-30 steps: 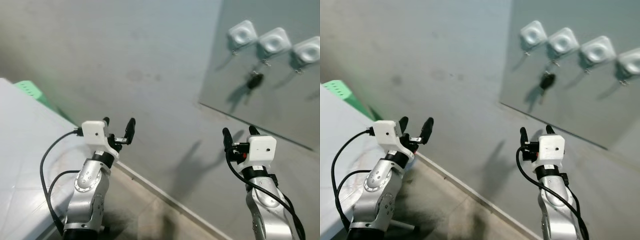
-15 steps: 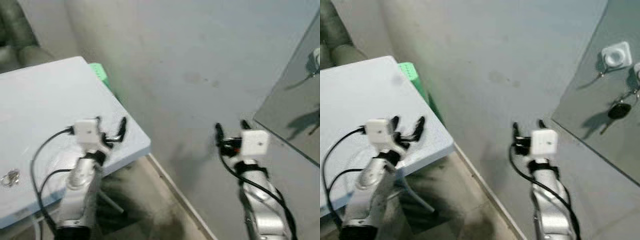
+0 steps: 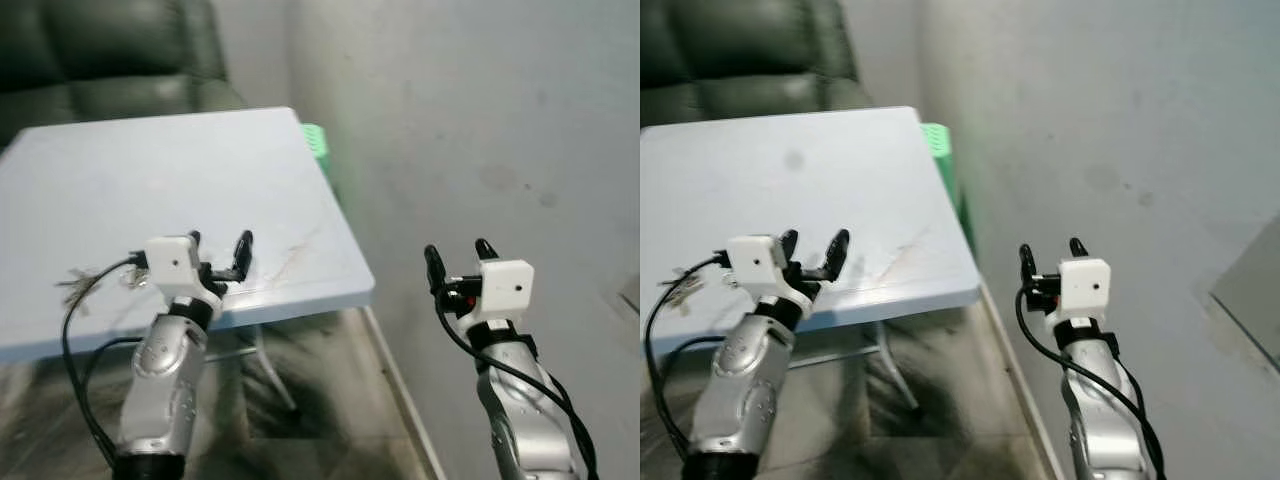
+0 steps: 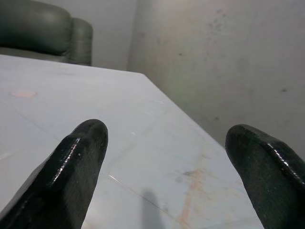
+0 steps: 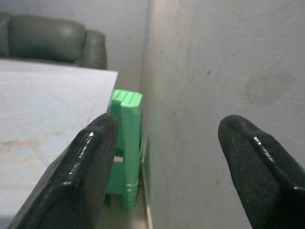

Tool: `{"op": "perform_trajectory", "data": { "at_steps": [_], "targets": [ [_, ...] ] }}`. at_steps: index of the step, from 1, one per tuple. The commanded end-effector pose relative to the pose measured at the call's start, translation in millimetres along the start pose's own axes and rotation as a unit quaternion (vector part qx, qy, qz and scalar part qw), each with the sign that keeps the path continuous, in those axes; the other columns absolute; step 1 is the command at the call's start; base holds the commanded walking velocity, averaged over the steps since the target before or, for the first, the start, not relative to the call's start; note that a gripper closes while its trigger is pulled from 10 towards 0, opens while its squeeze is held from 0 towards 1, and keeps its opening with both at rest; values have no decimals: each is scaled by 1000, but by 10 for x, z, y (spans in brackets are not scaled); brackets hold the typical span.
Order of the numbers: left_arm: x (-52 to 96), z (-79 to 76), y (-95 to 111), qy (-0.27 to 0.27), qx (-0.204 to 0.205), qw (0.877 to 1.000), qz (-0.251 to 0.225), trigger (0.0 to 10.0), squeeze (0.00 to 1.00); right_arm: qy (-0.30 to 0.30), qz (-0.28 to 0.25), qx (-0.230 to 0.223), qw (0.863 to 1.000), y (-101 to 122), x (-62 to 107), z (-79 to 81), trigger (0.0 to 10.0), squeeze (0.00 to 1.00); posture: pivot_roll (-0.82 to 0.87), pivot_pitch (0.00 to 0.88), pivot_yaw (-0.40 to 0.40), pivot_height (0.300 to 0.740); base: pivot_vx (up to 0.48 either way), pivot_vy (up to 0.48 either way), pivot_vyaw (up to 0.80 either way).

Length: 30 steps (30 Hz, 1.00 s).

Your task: Hang keys on a hook

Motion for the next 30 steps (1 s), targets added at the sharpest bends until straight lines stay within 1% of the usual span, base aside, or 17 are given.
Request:
{"op": "perform_trajectory", "data": {
  "at_steps": [1, 11, 12, 13, 15, 19, 23, 30],
  "targets": [
    [-6, 38, 67, 3, -12, 1000, -6, 10000, 0, 0, -6, -5, 1000, 45, -38, 10, 10000, 0, 9, 0, -37, 732, 0, 0, 800],
    [-1, 38, 61, 7, 1, 1000, -9, 10000, 0, 10, -9, -7, 1000, 72, -79, 16, 10000, 0, 11, 1, -45, 732, 0, 0, 800],
    [2, 46, 63, 9, 5, 1000, -9, 10000, 0, 8, -6, -25, 1000, 69, -85, 21, 10000, 0, 11, 1, -45, 732, 0, 0, 0],
    [2, 48, 64, 10, 6, 1000, -10, 10000, 0, 8, -4, -32, 999, 66, -87, 20, 10000, 0, 10, 6, -46, 732, 0, 0, 0],
    [8, 66, 56, 15, 13, 1000, -8, 10000, 0, 16, -5, -21, 1000, 72, -95, 36, 10000, 0, 10, 6, -46, 732, 0, 0, 0],
    [10, 70, 49, 18, 17, 1000, -8, 10000, 0, 17, -3, -20, 1000, 60, -92, 36, 10000, 0, 7, 12, -48, 732, 0, 0, 0],
    [4, 73, 43, 18, 21, 1000, -8, 10000, 0, 24, 0, -26, 999, 49, -89, 57, 10000, 0, 7, 12, -48, 732, 0, 280, 0],
    [-9, 80, 59, 18, 23, 1000, -8, 10000, 0, 28, -3, -24, 999, 62, -85, 70, 10000, 0, 5, 16, -46, 732, 0, 398, 0]
  ]
}}
Point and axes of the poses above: a point about 5 cm out from each wrist's last joint towards the gripper, its own x axis pointing back from the gripper into the wrist, its own y axis along the axis of the wrist's last joint, z = x × y, the point moved 6 cm from there along -x, pointing out of the wrist towards the gripper, and after that the axes turned 15 degrees about x, right-handed, at the moved point
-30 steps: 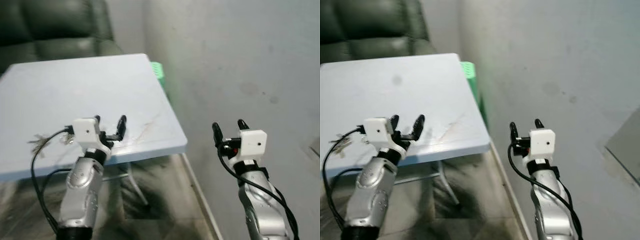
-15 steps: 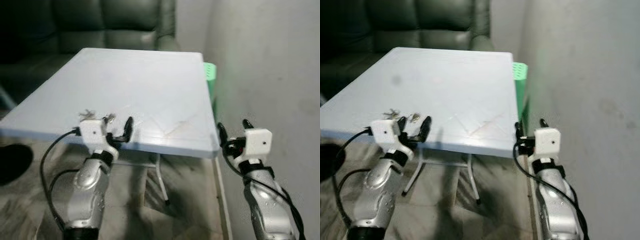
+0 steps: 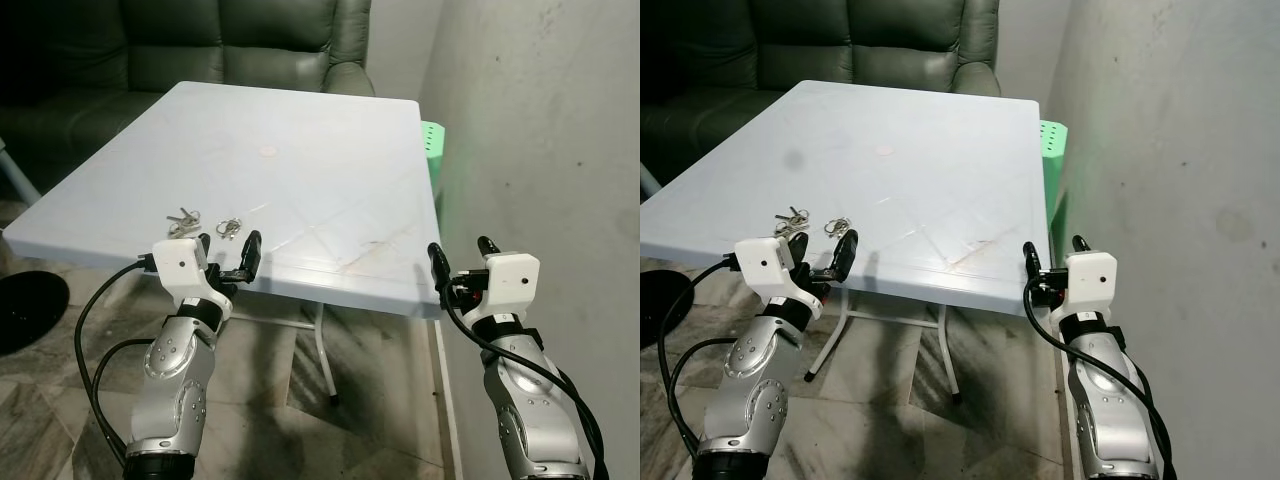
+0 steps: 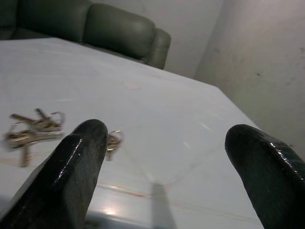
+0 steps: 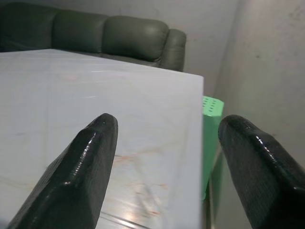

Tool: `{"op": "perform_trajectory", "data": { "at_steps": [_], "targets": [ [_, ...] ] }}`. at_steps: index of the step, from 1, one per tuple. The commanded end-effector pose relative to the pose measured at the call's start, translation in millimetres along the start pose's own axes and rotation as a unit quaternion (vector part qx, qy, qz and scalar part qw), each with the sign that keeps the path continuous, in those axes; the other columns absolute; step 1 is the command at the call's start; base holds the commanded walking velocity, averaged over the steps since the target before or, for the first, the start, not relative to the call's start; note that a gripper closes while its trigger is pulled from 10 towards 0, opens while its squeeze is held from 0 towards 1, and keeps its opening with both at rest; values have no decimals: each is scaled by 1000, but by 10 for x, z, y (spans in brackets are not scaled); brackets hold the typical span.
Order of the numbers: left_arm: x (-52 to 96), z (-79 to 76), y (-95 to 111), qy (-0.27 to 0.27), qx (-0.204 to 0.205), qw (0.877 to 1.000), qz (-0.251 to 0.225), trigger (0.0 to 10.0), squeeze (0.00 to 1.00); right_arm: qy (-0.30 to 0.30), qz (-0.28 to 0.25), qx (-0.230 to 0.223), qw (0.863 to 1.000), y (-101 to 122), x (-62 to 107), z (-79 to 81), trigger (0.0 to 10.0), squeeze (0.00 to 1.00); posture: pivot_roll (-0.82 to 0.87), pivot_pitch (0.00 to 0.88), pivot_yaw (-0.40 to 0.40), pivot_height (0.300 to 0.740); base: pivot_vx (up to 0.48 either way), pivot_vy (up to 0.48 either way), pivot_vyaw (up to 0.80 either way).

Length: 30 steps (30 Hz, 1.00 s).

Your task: Hang keys on a hook

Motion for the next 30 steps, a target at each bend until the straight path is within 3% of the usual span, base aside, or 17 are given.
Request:
{"op": "perform_trajectory", "data": {
  "at_steps": [1, 30],
  "targets": [
    [-16, 6, 25, 2, 4, 1000, -1, 10000, 0, 3, 0, -3, 1000, 13, -10, 16, 10000, 0, 5, 16, -47, 732, 0, 405, 0],
    [-2, 8, 5, 5, 12, 1000, 2, 10000, 0, 12, -1, -3, 1000, 21, 15, 48, 10000, 0, 4, 24, -54, 732, 0, 413, 0]
  ]
}}
Point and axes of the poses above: a point about 5 cm out from each wrist's last joint towards the gripper, its own x axis pointing back from the gripper into the wrist, its own y axis along the axis of the wrist's last joint, z = x × y, the point moved 6 cm from there along -x, pointing out of the wrist towards the gripper, and after that the axes turned 15 degrees about x, right-handed, at the moved point
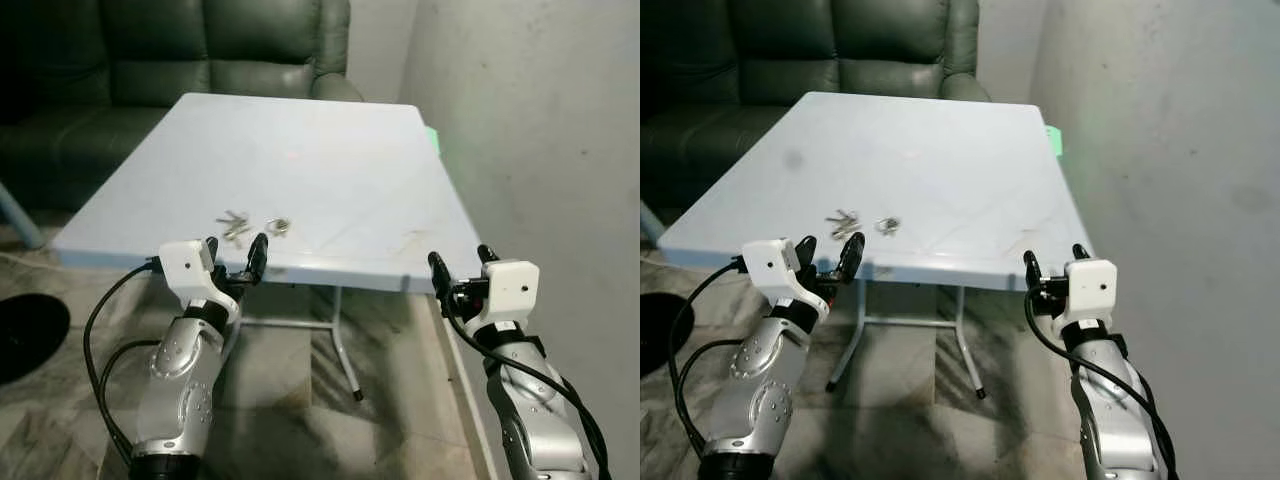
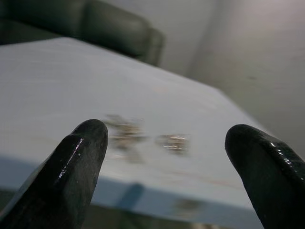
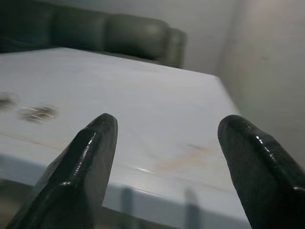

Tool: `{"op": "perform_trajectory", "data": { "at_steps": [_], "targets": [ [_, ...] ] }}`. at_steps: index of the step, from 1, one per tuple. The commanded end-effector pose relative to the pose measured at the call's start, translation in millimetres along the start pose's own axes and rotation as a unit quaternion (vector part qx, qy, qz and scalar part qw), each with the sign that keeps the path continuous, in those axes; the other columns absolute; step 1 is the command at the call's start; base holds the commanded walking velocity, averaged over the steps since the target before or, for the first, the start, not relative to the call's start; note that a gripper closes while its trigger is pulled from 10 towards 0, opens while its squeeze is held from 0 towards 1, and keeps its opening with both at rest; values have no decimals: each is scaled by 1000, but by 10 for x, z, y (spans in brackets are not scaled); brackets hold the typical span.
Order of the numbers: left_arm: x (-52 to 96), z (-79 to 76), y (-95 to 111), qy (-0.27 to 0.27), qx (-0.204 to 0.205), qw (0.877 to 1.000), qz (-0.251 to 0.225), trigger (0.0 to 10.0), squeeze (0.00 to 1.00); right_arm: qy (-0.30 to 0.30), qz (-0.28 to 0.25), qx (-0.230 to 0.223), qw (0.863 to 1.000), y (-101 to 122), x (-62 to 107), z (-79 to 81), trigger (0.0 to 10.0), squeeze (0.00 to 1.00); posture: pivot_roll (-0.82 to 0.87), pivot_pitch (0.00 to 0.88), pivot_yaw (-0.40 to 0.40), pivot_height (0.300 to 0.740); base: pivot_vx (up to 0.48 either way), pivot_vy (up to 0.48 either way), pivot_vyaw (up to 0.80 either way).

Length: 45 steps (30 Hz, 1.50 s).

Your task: Hang keys on a hook

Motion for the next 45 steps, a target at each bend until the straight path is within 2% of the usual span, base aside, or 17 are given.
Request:
{"op": "perform_trajectory", "data": {
  "at_steps": [1, 36, 45],
  "targets": [
    [-27, -70, 14, -7, 2, 1000, -2, 10000, 0, -8, -1, 5, 1000, 16, 7, -88, 10000, 0, 4, 24, -54, 732, 0, 345, 0],
    [-41, -80, -15, -11, 7, 1000, 3, 10000, 0, 0, -3, 3, 1000, 23, 8, -47, 10000, 0, 7, 11, -54, 732, 0, 344, 0],
    [-42, -78, -15, -10, 6, 1000, 3, 10000, 0, 2, -3, 1, 1000, 25, 8, -36, 10000, 0, 8, 12, -55, 732, 0, 480, 0]
  ]
}}
Point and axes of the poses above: a point about 5 cm out from each wrist's last joint towards the gripper, its own x axis pointing back from the gripper into the wrist, its own y axis along the axis of the wrist's last joint, z = x × y, the point moved 6 cm from there along -x, pointing out of the wrist towards the gripper, and after that the axes turned 15 degrees about x, right-handed, at the moved point
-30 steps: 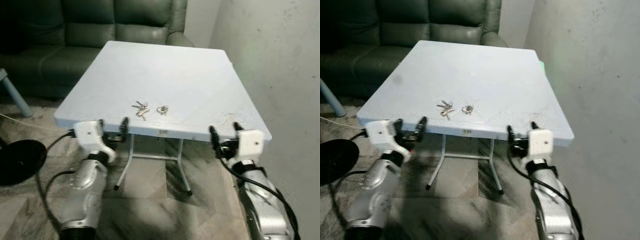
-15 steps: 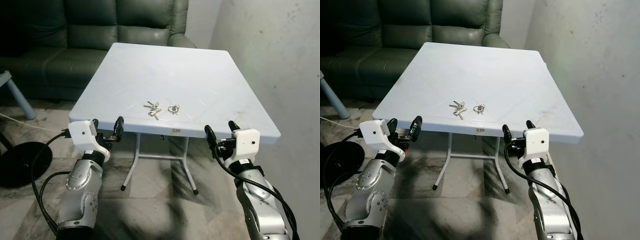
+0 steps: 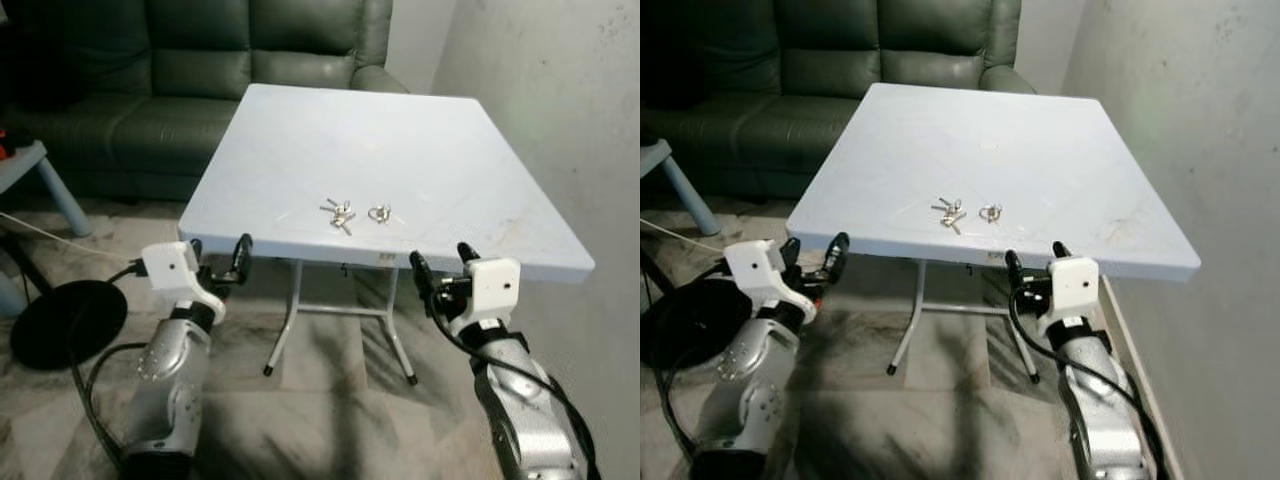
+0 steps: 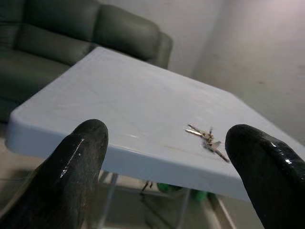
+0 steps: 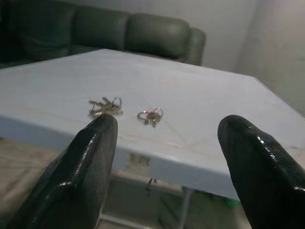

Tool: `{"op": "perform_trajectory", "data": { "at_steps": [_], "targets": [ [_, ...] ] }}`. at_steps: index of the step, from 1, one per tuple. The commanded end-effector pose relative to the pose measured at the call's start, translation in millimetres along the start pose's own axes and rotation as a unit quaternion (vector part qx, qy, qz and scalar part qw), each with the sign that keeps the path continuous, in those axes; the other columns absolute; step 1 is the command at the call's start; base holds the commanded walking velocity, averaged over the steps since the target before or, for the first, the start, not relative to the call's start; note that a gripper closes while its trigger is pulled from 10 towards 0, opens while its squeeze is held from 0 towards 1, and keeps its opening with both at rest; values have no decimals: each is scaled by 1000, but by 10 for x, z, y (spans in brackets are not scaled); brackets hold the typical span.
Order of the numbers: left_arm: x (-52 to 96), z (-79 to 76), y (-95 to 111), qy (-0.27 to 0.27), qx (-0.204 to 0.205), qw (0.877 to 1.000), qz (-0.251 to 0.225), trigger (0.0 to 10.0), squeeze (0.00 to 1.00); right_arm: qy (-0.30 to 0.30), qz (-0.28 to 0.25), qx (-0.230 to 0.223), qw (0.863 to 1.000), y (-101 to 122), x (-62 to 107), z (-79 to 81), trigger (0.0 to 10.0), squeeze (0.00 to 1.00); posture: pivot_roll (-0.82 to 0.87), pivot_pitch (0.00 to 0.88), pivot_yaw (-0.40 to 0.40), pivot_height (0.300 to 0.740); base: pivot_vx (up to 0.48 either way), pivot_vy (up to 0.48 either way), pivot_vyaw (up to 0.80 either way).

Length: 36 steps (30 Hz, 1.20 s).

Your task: Hang keys on a hook

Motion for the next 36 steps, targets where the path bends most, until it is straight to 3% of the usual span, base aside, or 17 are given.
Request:
{"op": "perform_trajectory", "data": {
  "at_steps": [1, 6, 16, 36],
  "targets": [
    [5, 76, 52, 10, -8, 1000, -4, 10000, 0, 2, -13, -5, 1000, 82, -29, 28, 10000, 0, 8, 12, -55, 732, 0, 480, 0],
    [9, 86, 48, 13, -9, 1000, -3, 10000, 0, 3, -12, -5, 1000, 84, -31, 32, 10000, 0, 9, 13, -57, 732, 0, 445, 0],
    [10, 94, 20, 18, 1, 1000, 3, 10000, 0, 5, -13, -5, 1000, 88, -38, 41, 10000, 0, 10, 13, -57, 732, 0, 0, 0],
    [5, 93, 4, 19, 9, 1000, 9, 10000, 0, 7, -13, -7, 1000, 86, -43, 51, 10000, 0, 12, 17, -53, 732, 427, 0, 0]
  ]
}}
Point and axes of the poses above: a point about 5 cm out from each wrist's last joint towards the gripper, its own x axis pointing back from the gripper into the wrist, its own y axis along the axis of the wrist's last joint, z = x × y, the point moved 6 cm from there along -x, pointing out of the wrist towards the gripper, and after that the axes turned 15 degrees about x, right-handed, at the moved point
